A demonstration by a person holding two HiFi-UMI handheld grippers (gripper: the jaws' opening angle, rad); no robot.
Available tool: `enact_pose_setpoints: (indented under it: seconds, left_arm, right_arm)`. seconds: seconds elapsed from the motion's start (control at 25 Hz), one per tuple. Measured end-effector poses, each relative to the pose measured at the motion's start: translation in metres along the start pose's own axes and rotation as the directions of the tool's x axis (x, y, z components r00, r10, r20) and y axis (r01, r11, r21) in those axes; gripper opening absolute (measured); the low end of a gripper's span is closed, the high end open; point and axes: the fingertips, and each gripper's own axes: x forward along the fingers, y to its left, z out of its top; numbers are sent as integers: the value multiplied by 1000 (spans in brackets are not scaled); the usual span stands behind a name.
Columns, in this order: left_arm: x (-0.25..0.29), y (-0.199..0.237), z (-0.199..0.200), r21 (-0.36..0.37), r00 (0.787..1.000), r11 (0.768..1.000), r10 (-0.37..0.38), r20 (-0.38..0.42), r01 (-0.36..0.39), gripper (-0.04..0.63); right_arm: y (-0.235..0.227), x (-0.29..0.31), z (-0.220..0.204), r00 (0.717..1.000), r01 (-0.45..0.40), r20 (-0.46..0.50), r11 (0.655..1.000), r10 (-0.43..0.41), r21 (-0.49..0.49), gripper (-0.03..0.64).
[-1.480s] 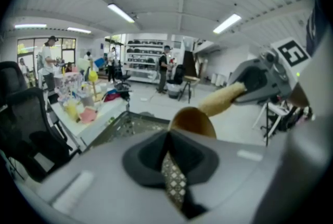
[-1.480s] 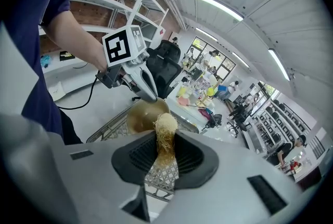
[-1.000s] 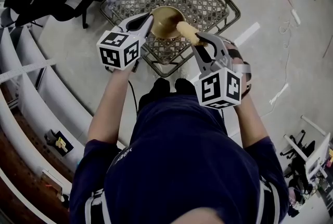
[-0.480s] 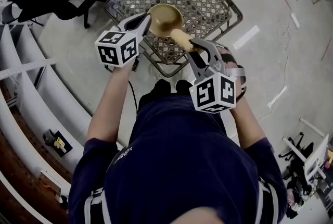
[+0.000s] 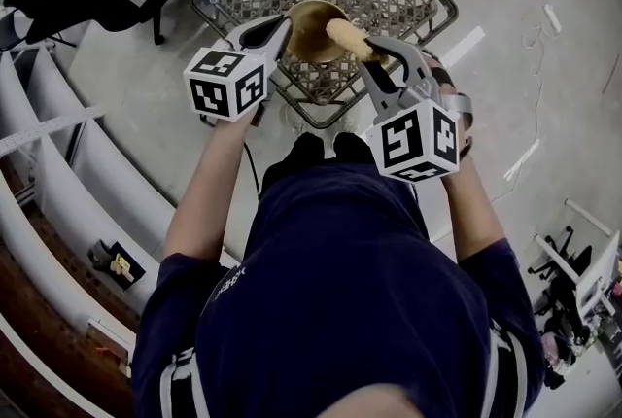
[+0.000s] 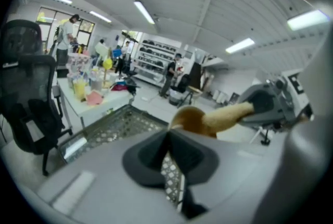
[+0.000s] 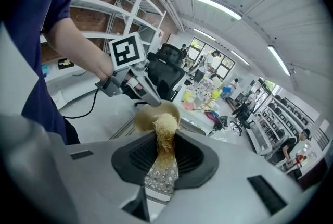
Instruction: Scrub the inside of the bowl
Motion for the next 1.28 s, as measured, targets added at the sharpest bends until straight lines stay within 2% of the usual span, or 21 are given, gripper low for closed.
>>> enact_pose_setpoints:
  seconds: [0.24, 0.4, 0.8, 1.28]
  left_arm:
    - [16, -19, -4, 144, 997, 989, -34, -71, 44, 12]
    - [22, -27, 2, 189, 995, 979, -58, -86, 73, 12]
    - [30, -20, 15, 184, 995, 980, -67, -72, 79, 12]
    - [25, 1, 30, 163, 999, 986, -29, -21, 32, 12]
  right_arm:
    - [-13, 14, 2, 1000, 4, 2, 1000, -4, 27, 75]
    - [-9, 26, 7, 1000, -13, -2, 1000, 13, 13, 75]
    - [-8, 53, 3, 998, -46, -46, 999, 45, -20, 75]
    - [17, 62, 3, 990, -123, -71, 990, 119, -63, 75]
